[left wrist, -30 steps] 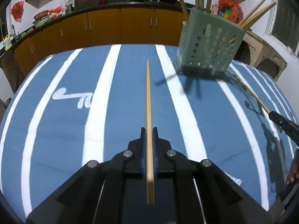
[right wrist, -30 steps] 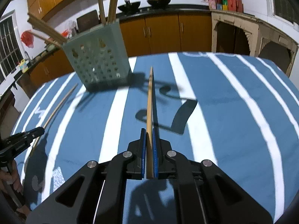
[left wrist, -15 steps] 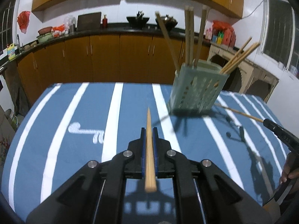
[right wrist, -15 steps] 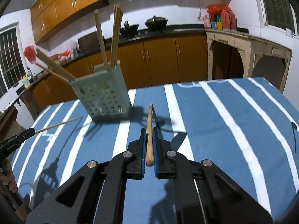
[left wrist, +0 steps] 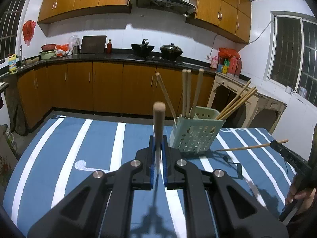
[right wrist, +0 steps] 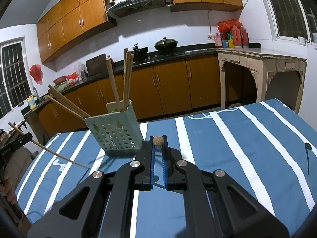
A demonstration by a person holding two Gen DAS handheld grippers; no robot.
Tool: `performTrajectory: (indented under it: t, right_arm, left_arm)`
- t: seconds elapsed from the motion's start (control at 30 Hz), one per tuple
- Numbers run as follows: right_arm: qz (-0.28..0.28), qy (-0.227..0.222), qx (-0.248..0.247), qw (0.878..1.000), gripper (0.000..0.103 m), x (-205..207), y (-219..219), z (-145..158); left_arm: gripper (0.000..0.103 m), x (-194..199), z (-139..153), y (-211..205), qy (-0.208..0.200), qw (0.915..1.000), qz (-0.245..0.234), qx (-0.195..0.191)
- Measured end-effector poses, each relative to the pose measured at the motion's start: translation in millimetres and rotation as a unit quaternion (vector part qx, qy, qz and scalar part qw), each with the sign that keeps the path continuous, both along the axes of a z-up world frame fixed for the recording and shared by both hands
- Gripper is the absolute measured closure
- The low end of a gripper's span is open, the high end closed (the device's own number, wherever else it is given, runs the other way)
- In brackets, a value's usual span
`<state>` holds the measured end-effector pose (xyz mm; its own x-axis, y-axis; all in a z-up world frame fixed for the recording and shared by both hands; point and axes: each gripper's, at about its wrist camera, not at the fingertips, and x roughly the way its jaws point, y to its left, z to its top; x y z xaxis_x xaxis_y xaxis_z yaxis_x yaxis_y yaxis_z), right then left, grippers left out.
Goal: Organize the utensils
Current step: 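Lift the right tool's chopstick upright while the left tool lifts its chopstick above the holder, then lower the right tool's chopstick into the green holder and open while the left tool does likewise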
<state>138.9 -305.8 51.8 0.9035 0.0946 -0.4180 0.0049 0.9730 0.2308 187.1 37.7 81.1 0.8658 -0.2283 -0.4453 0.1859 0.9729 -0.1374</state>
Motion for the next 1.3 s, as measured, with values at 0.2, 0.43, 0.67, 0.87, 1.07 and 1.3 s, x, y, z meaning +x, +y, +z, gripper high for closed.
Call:
performTrajectory:
  t: [0.2, 0.43, 0.67, 0.87, 1.07, 1.3]
  right_arm:
    - [0.001, -0.01, 0.001, 1.0, 0.095, -1, 1, 6]
    - [0.014, -0.04, 0.002, 0.999, 0.096, 0, 5, 31]
    - [0.042, -0.085, -0.001, 0.996, 0.096, 0, 18, 66]
    - [0.057, -0.137, 0.007, 0.989, 0.096, 5, 27, 102]
    - [0.05, -0.196, 0.017, 0.979, 0.096, 16, 30, 130]
    - [0.029, -0.234, 0.028, 0.971, 0.096, 44, 35, 139]
  left_arm:
    - [0.095, -1, 6, -2, -0.007, 1.0, -0.001, -0.001]
    - [0.095, -2, 17, -6, -0.023, 0.9997, -0.006, -0.001]
    - [0.095, -6, 46, -20, -0.062, 0.9977, -0.026, -0.006]
    - [0.095, -5, 77, -37, -0.099, 0.9937, -0.047, -0.023]
    - [0.095, 8, 111, -55, -0.141, 0.9879, -0.05, -0.041]
    - [0.095, 38, 133, -67, -0.169, 0.9837, -0.031, -0.054]
